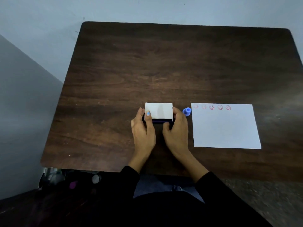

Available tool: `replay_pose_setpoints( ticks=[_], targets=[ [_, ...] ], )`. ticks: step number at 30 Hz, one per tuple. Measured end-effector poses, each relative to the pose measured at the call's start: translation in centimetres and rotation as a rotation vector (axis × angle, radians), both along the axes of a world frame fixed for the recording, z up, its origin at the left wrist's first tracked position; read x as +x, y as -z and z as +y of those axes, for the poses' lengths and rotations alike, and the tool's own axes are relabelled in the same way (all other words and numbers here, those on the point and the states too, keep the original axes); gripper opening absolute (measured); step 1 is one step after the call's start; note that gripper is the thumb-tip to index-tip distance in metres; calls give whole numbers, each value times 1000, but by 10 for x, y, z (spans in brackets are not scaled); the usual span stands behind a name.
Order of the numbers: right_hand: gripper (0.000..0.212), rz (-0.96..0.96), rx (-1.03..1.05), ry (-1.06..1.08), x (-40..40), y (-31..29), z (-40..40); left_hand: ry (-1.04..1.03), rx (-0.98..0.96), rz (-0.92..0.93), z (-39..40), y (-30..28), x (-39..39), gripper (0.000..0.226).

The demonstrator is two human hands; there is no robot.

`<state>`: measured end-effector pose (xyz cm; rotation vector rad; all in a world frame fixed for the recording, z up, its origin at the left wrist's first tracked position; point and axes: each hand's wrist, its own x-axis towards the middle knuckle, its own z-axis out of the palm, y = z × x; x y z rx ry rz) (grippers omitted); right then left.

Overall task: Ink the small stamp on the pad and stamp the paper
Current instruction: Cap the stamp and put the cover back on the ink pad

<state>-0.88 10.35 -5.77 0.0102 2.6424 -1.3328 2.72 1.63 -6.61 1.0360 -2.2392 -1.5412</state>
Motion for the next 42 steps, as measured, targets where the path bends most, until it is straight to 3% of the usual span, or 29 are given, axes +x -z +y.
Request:
replay_pose_setpoints(
  ticks=[12,27,34,42],
  targets=[
    [39,80,44,-53,-3,4,4,-37,-48,12,-2,-2,-3,48],
    [45,126,31,-57,-5,5,12,24,-91,-14,-13,-3,-3,42],
    [43,169,101,-93,-4,9,15,119,-127,-47,-17,-5,-3,55],
    [45,176,33,-27,-4,6,13,114,-115,-33,-18,-8,-1,61]
  ],
)
